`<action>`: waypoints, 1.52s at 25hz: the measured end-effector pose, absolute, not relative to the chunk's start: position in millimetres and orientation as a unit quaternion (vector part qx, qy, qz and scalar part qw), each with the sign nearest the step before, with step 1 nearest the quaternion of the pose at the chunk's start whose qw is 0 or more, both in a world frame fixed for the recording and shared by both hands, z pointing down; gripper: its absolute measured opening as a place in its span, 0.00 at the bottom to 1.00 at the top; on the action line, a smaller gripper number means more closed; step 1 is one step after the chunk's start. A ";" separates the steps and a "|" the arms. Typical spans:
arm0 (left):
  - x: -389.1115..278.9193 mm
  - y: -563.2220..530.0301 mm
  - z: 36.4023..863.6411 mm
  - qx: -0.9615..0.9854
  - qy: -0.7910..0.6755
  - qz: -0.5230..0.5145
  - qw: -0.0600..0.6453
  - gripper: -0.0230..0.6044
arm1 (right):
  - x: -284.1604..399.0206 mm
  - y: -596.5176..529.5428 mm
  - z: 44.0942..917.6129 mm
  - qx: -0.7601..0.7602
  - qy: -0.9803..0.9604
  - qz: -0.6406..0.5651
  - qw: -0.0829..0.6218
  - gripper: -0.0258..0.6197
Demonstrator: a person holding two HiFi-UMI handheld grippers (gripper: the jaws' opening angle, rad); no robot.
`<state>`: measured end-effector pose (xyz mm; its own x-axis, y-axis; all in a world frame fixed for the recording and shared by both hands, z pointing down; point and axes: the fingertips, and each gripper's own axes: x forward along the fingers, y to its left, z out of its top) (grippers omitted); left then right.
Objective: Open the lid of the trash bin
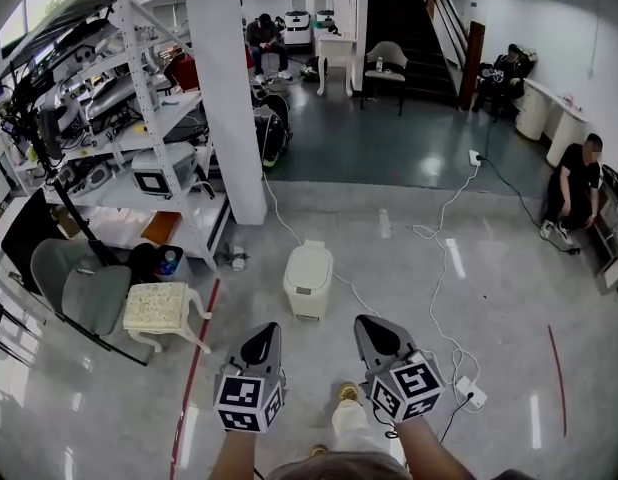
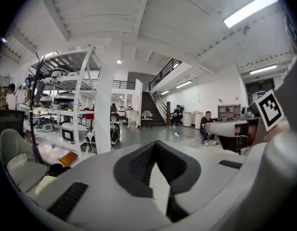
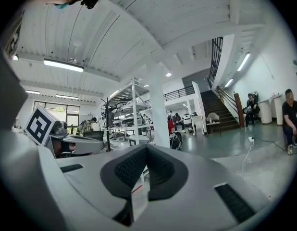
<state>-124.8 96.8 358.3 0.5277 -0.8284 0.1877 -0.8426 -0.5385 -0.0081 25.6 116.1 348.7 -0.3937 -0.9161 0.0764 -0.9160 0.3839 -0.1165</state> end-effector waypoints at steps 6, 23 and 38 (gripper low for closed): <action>-116.5 67.0 362.8 0.871 -0.481 0.089 0.046 0.03 | 36.3 83.0 350.7 -0.549 0.832 -0.075 0.003 0.09; -91.6 -43.4 374.3 0.861 -0.495 0.094 0.069 0.03 | 66.9 -33.2 348.3 -0.539 0.839 -0.078 -0.002 0.09; -55.9 -129.4 371.4 0.839 -0.532 0.092 0.067 0.03 | 107.9 -125.9 349.8 -0.510 0.856 -0.083 0.002 0.09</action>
